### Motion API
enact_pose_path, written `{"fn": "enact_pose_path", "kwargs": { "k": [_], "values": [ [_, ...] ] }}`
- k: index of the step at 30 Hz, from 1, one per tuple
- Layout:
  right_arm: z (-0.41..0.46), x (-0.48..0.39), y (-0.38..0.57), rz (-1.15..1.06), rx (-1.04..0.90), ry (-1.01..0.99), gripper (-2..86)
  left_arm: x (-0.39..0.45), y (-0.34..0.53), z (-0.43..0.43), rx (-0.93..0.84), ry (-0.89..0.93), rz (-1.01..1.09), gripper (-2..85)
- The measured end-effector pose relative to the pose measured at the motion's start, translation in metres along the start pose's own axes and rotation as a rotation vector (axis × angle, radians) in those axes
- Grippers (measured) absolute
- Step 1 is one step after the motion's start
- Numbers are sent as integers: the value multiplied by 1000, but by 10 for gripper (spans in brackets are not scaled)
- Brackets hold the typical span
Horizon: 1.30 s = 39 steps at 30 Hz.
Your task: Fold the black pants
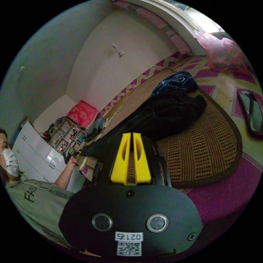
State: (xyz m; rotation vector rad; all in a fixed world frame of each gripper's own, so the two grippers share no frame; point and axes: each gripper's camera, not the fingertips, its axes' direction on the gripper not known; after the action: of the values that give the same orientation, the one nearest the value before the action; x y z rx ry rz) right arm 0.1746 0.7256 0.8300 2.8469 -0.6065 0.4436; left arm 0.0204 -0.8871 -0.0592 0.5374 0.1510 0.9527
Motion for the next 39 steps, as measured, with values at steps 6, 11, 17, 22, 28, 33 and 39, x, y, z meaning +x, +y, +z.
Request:
{"fn": "enact_pose_path", "kwargs": {
  "k": [6,11,17,22,28,33,39],
  "values": [
    [78,-30,-4,-151,-92,41,37,-19,-55,20,-21,-3,93,-4],
    [159,-52,-26,-430,-175,240,73,-30,-81,33,-59,6,109,-4],
    [288,-54,-49,-804,-418,476,79,14,-80,-13,118,105,185,-3],
    [392,-36,-47,-966,-664,493,92,122,-78,47,-21,142,677,36],
    [460,-19,-22,-1001,-846,452,3,170,-83,115,-200,195,879,62],
    [454,-36,-4,-1050,-780,399,-8,192,-81,145,-278,149,999,82],
    [435,-63,20,-1087,-702,343,-10,215,-76,172,-401,169,1097,67]
  ]
}}
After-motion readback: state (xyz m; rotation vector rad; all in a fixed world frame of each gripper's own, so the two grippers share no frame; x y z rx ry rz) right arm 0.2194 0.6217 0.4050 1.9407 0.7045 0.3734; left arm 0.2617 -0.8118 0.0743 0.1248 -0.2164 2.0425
